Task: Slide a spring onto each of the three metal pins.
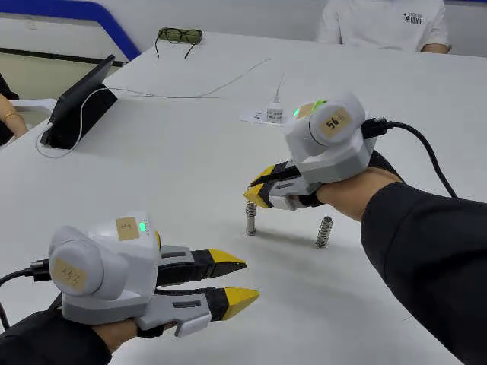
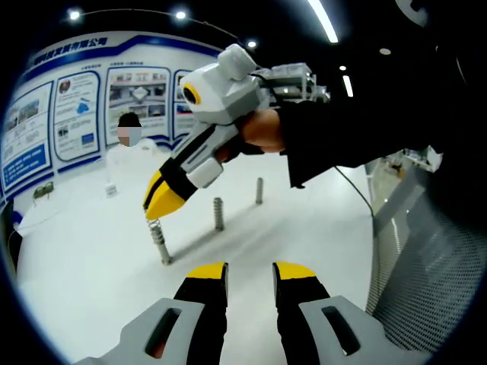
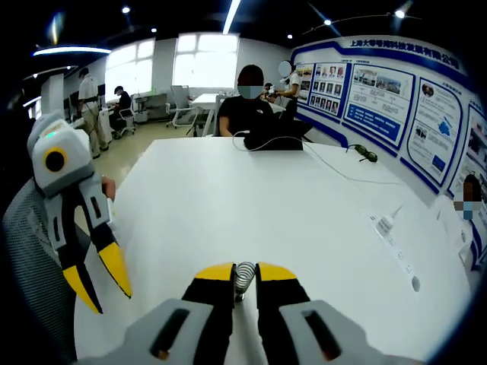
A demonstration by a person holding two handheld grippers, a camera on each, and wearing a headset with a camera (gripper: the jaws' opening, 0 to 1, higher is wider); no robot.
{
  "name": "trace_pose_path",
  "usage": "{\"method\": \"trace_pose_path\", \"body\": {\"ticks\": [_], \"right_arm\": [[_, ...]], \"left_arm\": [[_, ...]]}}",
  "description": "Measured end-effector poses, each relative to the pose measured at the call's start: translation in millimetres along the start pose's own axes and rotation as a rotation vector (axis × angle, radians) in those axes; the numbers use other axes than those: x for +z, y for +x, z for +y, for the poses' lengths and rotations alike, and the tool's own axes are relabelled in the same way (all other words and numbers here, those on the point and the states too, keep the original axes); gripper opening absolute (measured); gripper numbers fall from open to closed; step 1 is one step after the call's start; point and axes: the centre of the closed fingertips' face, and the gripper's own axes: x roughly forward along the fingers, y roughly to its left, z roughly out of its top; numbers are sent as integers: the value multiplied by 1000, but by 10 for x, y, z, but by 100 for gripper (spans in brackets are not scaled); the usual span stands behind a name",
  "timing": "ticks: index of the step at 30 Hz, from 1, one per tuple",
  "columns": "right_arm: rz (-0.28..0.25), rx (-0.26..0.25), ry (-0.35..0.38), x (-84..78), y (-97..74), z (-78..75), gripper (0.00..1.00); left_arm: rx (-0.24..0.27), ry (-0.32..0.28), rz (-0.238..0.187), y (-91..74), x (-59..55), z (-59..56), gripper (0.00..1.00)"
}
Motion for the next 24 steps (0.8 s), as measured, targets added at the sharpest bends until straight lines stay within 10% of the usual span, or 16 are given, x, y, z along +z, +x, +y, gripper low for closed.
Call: {"method": "trace_pose_path", "body": {"ticks": [24], "right_arm": [[61, -6, 31, -265, 217, -2, 12]], "left_arm": [[9, -10, 4, -1, -25, 23, 24]]}}
